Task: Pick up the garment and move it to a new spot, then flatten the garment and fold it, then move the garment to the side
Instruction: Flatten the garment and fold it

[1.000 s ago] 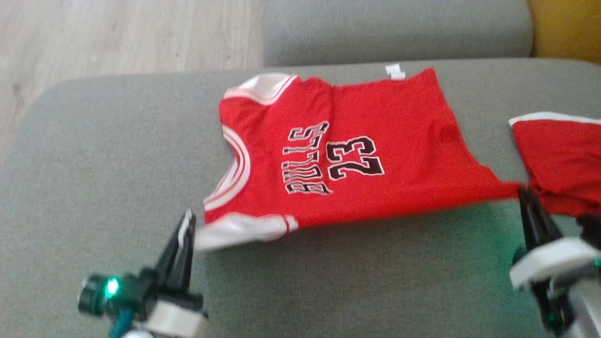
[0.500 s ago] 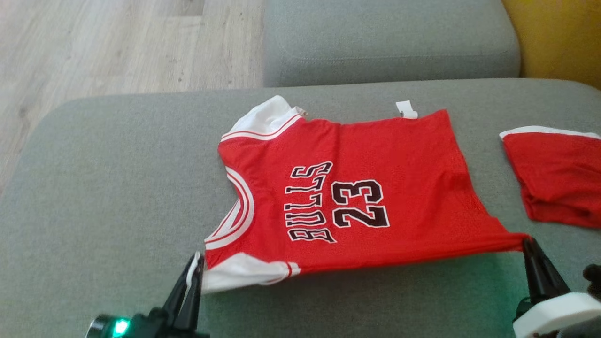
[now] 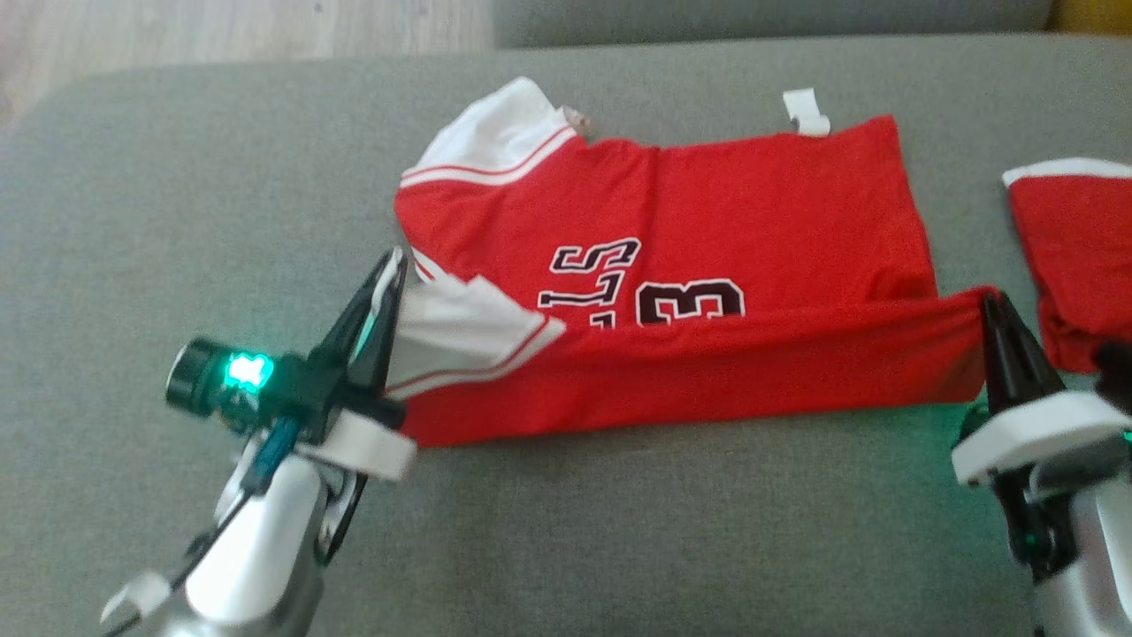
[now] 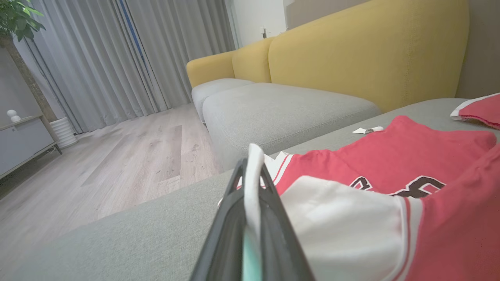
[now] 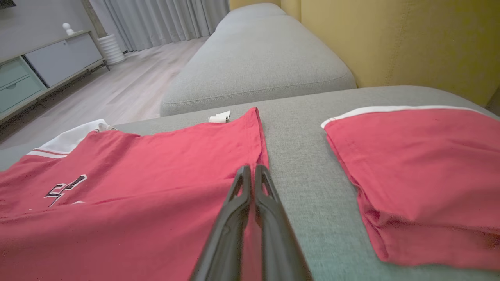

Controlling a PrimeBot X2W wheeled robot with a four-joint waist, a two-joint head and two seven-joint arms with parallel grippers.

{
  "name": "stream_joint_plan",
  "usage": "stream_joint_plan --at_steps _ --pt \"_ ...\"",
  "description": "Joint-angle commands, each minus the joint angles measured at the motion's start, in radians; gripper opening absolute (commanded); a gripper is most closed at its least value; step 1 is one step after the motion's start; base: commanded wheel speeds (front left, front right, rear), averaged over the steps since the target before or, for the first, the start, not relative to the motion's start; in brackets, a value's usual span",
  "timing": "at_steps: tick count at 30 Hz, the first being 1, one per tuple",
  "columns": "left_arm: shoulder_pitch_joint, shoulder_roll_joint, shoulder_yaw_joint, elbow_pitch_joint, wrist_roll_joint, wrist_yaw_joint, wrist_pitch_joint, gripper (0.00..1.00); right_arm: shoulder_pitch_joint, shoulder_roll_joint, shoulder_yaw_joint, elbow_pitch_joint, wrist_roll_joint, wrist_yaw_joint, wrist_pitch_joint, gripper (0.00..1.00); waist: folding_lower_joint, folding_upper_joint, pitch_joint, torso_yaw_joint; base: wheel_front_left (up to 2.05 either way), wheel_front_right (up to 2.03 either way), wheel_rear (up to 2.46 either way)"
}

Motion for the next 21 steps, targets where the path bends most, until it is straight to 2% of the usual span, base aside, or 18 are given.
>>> stream_joint_plan --at_steps 1,6,7,8,9,14,21 --pt "-0.070 0.010 0.024 -0.005 0.013 -0.002 -0.010 0.00 -0.051 -0.028 0.029 -0.002 -0.008 -0.001 -0.011 0.00 -0.0004 0.0000 0.043 -0.010 0.00 0.00 0.00" --pt "-0.150 -0.003 0.011 0.055 0.041 -0.005 -0.012 0.00 -0.147 -0.032 0.057 0.086 -0.014 -0.001 -0.043 0.00 -0.0004 0.0000 0.080 -0.019 0.00 0.00 0.00" --pt "-0.157 -0.005 0.011 0.061 0.045 -0.004 -0.012 0.26 -0.161 -0.031 0.061 0.104 -0.015 -0.001 -0.051 0.00 -0.0004 0.0000 0.085 -0.020 0.00 0.00 0.00" --pt "-0.160 -0.007 0.013 0.070 0.046 -0.001 -0.012 0.68 -0.173 -0.030 0.063 0.121 -0.016 -0.001 -0.059 0.31 -0.0004 0.0000 0.088 -0.020 0.00 0.00 0.00" --pt "-0.163 -0.010 0.016 0.074 0.047 0.005 -0.012 1.00 -0.183 -0.029 0.065 0.136 -0.018 -0.001 -0.067 1.00 -0.0004 0.0000 0.090 -0.020 0.00 0.00 0.00" --pt "-0.112 -0.030 0.050 0.044 0.030 0.043 -0.012 1.00 -0.196 -0.012 0.067 0.193 -0.018 -0.001 -0.130 1.00 -0.0004 0.0000 0.078 -0.023 0.00 0.00 0.00" --pt "0.110 -0.086 0.122 0.004 -0.052 0.104 -0.012 1.00 -0.136 0.020 0.078 0.217 0.000 -0.001 -0.181 1.00 -0.0004 0.0000 0.025 -0.034 0.00 0.00 0.00"
